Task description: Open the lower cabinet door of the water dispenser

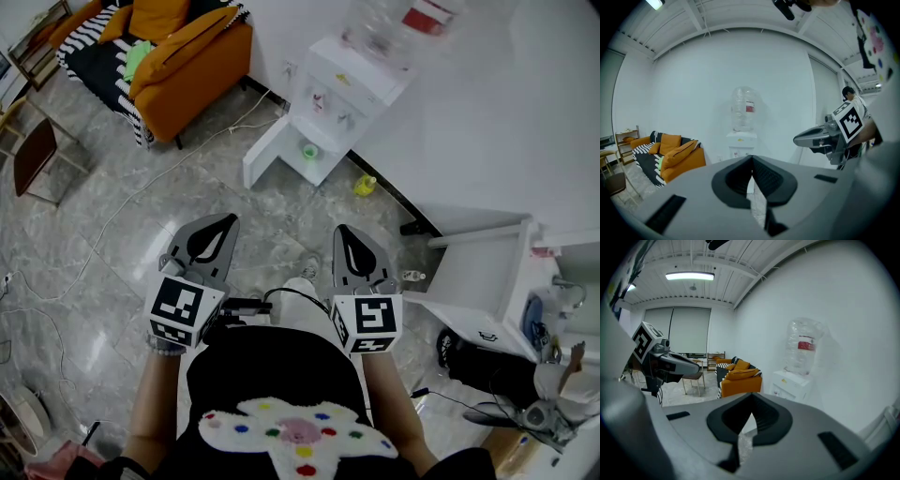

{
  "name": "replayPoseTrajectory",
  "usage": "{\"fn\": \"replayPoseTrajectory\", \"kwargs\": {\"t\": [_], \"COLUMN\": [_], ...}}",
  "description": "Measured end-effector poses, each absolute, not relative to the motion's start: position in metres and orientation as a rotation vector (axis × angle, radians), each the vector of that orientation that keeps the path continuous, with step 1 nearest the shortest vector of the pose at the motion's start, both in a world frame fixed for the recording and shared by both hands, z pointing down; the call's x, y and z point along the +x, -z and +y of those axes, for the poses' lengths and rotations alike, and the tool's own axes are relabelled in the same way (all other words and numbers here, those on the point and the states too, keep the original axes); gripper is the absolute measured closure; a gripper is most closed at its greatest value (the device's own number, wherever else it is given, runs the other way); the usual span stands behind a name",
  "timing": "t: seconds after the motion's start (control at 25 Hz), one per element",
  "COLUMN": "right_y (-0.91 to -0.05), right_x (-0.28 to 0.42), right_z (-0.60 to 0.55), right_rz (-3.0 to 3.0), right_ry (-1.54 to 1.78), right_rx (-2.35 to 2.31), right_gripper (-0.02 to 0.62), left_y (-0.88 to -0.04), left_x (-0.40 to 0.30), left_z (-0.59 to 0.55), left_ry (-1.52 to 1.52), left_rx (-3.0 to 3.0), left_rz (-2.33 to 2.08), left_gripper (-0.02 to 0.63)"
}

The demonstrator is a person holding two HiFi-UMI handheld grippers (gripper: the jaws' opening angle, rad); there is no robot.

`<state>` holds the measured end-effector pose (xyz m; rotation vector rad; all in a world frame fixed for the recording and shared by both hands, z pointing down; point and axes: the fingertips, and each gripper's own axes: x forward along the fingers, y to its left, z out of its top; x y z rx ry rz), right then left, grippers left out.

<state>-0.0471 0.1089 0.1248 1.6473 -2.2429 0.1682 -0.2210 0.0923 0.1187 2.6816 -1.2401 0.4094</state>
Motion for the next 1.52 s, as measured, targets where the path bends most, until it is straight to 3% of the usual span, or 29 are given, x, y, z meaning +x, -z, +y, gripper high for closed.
{"fn": "replayPoseTrajectory", "kwargs": {"t": [1.52], "right_y": [-0.1350], "right_x": [-0.0487], "right_z": [0.1153], "right_rz": [-2.199], "right_ry": [-0.148], "right_rx": [1.614], "right_gripper": [0.592], "left_y": [-0.1178], "left_x": [-0.2223], "left_z": [0.0866], "left_ry": [-0.405], "left_rx": [2.686], "left_rz": [-1.244], "left_gripper": [0.594]}}
